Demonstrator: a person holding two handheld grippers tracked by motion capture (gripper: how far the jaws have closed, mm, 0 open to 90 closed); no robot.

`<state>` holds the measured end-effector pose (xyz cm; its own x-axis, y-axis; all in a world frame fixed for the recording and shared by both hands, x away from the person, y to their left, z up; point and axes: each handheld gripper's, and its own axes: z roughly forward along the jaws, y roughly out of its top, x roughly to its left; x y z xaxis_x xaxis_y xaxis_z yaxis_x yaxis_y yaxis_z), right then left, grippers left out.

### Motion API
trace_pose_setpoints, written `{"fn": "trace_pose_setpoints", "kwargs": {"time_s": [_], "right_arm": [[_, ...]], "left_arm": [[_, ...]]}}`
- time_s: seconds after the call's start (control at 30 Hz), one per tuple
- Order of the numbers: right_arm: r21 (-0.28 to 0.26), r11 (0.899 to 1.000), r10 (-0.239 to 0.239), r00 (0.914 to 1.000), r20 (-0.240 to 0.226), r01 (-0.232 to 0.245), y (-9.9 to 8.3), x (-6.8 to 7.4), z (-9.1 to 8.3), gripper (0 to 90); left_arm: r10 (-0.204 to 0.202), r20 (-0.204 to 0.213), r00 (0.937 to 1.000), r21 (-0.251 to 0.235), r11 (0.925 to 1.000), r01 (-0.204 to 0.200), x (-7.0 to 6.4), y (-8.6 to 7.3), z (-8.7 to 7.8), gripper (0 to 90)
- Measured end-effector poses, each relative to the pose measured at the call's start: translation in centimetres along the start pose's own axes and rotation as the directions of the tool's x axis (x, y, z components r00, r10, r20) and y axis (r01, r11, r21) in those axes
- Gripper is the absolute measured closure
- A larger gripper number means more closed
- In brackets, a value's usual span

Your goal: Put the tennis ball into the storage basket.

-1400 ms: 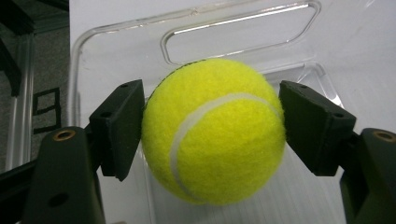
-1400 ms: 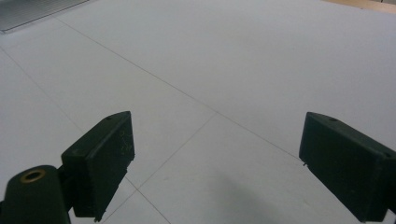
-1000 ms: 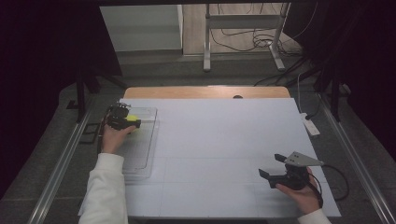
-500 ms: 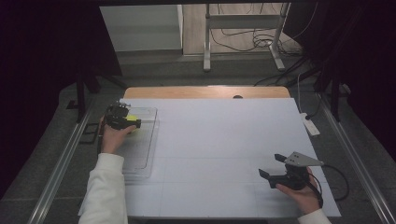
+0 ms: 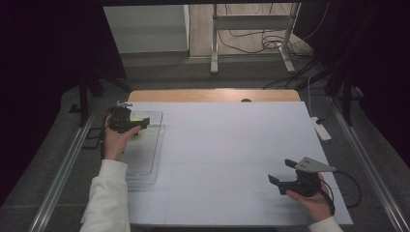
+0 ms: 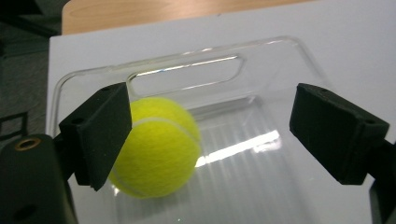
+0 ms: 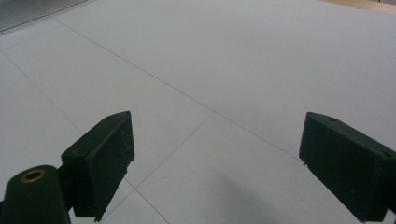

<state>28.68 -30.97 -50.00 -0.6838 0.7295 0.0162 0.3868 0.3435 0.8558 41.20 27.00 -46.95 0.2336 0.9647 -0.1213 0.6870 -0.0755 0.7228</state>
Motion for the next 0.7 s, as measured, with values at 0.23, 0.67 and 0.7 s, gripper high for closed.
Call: {"fn": "trace_pose_setpoints", "kwargs": {"time_s": [0.23,0.67,0.7], "right_arm": [[-0.001,1.000,0.001,1.0000,0.001,-0.001,0.0,0.0,0.0,10.6],[-0.002,1.000,0.003,1.0000,0.000,-0.003,0.0,0.0,-0.1,10.6],[-0.003,1.000,0.003,1.0000,0.000,-0.003,0.0,0.0,-0.1,10.6]], "left_arm": [[-0.008,0.103,0.9947,-0.055,0.9984,0.014,-0.8,0.0,-1.2,14.9],[0.080,0.216,0.9732,-0.143,0.9885,-0.049,-3.6,-0.8,-3.7,15.2],[0.093,0.219,0.9713,-0.146,0.9874,-0.061,-3.9,-0.9,-3.9,15.1]]}}
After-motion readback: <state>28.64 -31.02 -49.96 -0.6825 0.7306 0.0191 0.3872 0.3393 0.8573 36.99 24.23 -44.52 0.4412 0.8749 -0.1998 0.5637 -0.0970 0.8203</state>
